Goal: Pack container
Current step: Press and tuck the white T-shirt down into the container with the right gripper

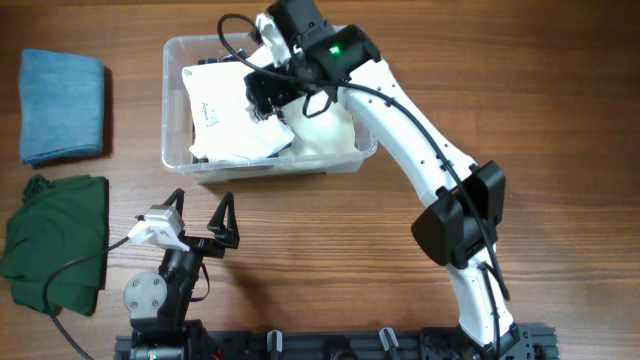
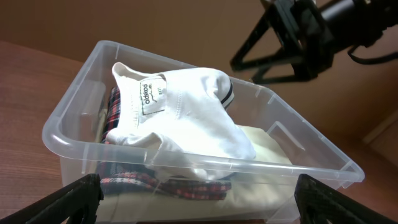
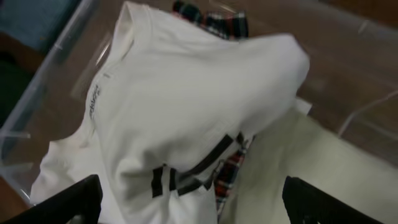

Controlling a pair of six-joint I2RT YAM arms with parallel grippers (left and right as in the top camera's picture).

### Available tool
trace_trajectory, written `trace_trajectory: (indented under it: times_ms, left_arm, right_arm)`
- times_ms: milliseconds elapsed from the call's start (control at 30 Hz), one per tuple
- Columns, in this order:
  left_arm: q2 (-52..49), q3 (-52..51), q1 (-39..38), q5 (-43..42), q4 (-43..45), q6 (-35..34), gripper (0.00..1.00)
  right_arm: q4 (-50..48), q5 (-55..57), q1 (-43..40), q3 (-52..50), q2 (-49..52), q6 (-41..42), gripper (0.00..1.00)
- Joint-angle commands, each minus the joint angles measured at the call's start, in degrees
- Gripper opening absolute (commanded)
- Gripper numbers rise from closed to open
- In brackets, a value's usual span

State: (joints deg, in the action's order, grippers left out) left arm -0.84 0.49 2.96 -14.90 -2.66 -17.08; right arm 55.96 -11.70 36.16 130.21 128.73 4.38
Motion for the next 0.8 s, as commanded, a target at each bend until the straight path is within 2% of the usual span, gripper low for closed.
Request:
trace_trajectory:
  times_ms: [0,267,533,767]
  left_arm:
    - [0.02,-0.15,-0.28,0.15,-0.35,0.11,1.0]
    - [0.02,-0.15,-0.28,0.15,-0.35,0.11,1.0]
    - [0.02,-0.15,-0.28,0.15,-0.35,0.11,1.0]
    - [0.02,-0.15,-0.28,0.15,-0.35,0.11,1.0]
  right_arm:
    - [-4.94,0.04,0.55,0.39,-0.35,-6.49,0.93]
    - [-12.74,-0.24,0.68,0.37,6.36,-7.26,0.8]
    - [-13.53,-1.07,1.31,0.37,13.92,-5.84,0.81]
    - [-15.65,-1.27,1.31,0.39,13.09,-5.86,0.9]
